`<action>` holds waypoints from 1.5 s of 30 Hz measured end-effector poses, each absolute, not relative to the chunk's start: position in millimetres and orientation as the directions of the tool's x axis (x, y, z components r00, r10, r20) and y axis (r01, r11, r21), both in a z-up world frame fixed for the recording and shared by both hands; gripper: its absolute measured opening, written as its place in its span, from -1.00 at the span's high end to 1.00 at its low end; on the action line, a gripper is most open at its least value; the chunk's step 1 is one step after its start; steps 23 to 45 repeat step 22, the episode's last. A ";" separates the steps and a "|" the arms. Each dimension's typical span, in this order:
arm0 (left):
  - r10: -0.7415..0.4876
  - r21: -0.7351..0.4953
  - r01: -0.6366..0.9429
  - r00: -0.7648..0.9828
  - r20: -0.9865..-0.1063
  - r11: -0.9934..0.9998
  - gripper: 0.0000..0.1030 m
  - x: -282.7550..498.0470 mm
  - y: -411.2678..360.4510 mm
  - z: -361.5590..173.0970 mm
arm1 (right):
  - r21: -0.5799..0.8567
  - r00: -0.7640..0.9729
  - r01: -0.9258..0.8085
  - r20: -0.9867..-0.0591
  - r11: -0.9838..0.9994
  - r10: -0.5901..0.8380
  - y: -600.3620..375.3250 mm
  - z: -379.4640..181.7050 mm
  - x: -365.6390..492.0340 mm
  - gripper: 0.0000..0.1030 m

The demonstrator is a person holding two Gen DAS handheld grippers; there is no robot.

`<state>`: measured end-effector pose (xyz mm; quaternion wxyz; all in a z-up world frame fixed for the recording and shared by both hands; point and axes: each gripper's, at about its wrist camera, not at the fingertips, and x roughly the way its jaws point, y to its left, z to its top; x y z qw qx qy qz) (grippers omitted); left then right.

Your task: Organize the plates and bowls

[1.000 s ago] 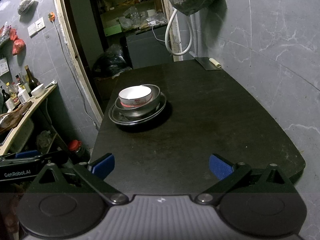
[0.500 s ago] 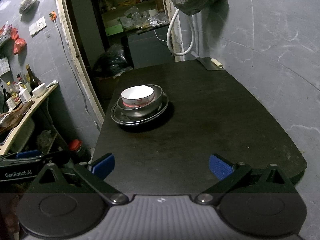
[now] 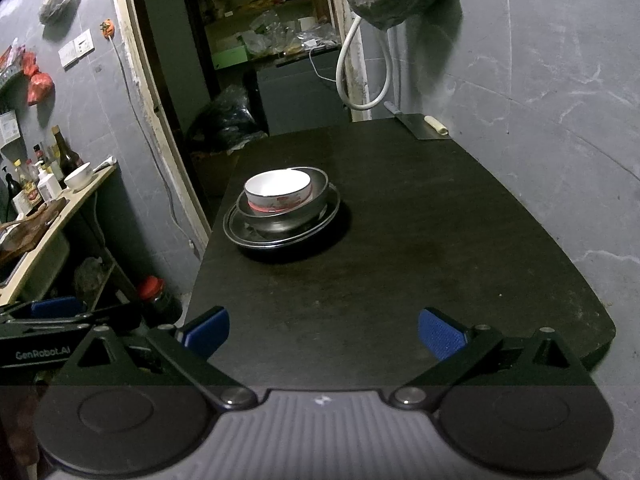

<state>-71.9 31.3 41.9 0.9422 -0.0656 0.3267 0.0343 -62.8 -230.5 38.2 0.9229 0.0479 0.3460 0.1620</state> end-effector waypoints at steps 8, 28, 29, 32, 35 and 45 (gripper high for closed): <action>-0.019 -0.120 -0.069 0.793 -0.609 0.990 -0.98 -72.1 29.9 42.9 | 0.199 0.709 -0.268 -0.622 0.943 0.333 -230.5 38.1 -62.7 -1.00; -0.022 -0.122 -0.066 0.795 -0.606 0.990 -0.98 -70.8 28.5 42.7 | 0.200 0.707 -0.267 -0.623 0.943 0.333 -231.4 38.0 -62.1 -1.00; -0.022 -0.122 -0.066 0.795 -0.606 0.990 -0.98 -70.8 28.5 42.7 | 0.200 0.707 -0.267 -0.623 0.943 0.333 -231.4 38.0 -62.1 -1.00; -0.022 -0.122 -0.066 0.795 -0.606 0.990 -0.98 -70.8 28.5 42.7 | 0.200 0.707 -0.267 -0.623 0.943 0.333 -231.4 38.0 -62.1 -1.00; -0.022 -0.122 -0.066 0.795 -0.606 0.990 -0.98 -70.8 28.5 42.7 | 0.200 0.707 -0.267 -0.623 0.943 0.333 -231.4 38.0 -62.1 -1.00; -0.022 -0.122 -0.066 0.795 -0.606 0.990 -0.98 -70.8 28.5 42.7 | 0.200 0.707 -0.267 -0.623 0.943 0.333 -231.4 38.0 -62.1 -1.00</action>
